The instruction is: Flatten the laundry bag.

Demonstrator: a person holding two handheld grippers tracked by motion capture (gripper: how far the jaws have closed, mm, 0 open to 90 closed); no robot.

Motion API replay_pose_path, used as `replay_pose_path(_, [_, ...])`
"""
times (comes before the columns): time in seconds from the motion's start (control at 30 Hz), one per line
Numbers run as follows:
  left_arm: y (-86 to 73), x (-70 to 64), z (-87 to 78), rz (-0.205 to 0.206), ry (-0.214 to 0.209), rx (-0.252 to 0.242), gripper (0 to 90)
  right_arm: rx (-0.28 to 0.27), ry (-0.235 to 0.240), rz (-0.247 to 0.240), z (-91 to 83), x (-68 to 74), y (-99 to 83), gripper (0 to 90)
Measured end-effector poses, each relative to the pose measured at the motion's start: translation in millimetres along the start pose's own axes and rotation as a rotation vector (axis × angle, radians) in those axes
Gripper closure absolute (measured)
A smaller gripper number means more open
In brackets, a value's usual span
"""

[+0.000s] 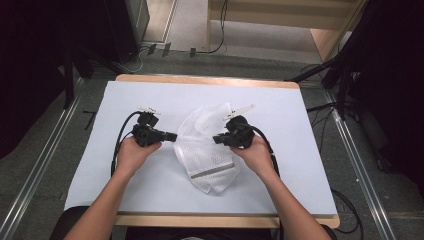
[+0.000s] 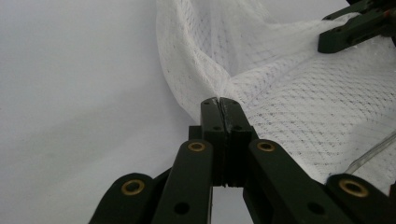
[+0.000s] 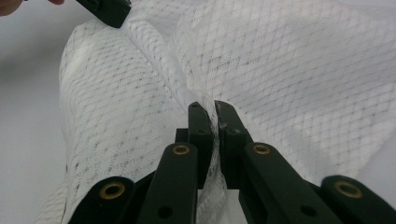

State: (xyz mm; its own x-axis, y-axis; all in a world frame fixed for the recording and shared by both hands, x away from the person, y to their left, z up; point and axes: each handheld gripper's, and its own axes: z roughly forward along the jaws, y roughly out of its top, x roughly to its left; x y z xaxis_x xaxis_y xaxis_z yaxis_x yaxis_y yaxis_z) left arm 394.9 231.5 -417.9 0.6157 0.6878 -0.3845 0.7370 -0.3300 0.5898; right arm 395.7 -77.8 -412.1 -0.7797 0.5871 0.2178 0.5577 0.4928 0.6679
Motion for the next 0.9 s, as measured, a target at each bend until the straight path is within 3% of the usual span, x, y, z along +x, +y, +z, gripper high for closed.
replay_pose_path(0.07, [-0.9,-0.4,-1.8,0.004,0.011,-0.001,90.0,-0.004,-0.004,0.009,-3.8,-0.3,-1.3,87.5])
replay_pose_path(0.13, [-1.7,1.0,-5.6,-0.007,-0.006,-0.013,90.0,-0.016,0.019,0.028,-6.2,-4.2,-3.3,86.9])
replay_pose_path(0.2, [-2.5,1.1,-8.5,0.006,0.017,-0.007,90.0,-0.022,0.028,0.05,-7.7,-7.5,-5.3,86.3])
replay_pose_path(0.37, [-7.6,10.5,-19.4,-0.026,0.045,-0.011,90.0,-0.024,-0.038,0.059,-18.5,-13.9,-11.1,86.4])
replay_pose_path(0.53, [-13.8,21.4,-30.2,-0.05,0.059,-0.003,90.0,-0.046,-0.064,0.105,-27.5,-27.9,-21.8,83.4])
replay_pose_path(0.63, [-17.4,26.7,-29.2,-0.066,0.055,0.004,90.0,-0.042,-0.074,0.123,-23.4,-33.5,-25.6,79.9])
replay_pose_path(0.8, [-20.4,33.6,-23.2,-0.071,0.052,0.019,90.0,-0.02,-0.097,0.108,-6.7,-37.1,-24.8,72.1])
replay_pose_path(0.9, [-20.4,34.7,-21.9,-0.073,0.047,0.004,90.0,-0.021,-0.098,0.105,4.1,-40.6,-23.3,65.6])
